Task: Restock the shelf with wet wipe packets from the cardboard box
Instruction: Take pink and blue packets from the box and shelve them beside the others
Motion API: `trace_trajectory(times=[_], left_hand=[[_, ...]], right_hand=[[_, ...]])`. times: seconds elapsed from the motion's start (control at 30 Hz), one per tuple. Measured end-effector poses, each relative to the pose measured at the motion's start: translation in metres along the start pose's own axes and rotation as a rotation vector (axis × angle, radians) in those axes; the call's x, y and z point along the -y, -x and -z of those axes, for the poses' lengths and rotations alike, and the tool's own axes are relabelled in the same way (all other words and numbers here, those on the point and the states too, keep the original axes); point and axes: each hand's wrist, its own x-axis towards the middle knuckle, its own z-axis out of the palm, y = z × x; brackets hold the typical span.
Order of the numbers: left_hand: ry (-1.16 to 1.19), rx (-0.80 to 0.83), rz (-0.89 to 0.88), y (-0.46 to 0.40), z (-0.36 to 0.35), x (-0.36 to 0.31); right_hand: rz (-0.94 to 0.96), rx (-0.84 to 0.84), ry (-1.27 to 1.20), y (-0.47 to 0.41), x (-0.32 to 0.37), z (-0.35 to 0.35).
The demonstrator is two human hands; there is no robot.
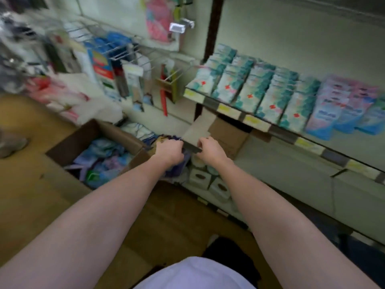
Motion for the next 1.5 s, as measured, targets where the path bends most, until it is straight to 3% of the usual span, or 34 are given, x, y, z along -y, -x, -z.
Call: trace_trajectory(times=[0.5,0.9,1.17,1.5], left_hand=[[0.152,0.189,0.355,0.027,-0.085,0.215],[0.131,0.383,0.488,-0.007,-0.082,0.349],[0.151,0.478,0.393,-0.036,-0.089,0.403],[0.132,0.613,0.007,-0.103,-0.104,0.45]], right_hand=[[0.156,0.35,-0.048,-0.076,0.155,-0.188],[0.142,0.585,-0.061,-0.178,0.242,-0.258],[0.003,0.618,-0.035,-0.203,0.257,-0.282],[-0.357,0.61,-0.053,-0.202,0.285,-0.297]])
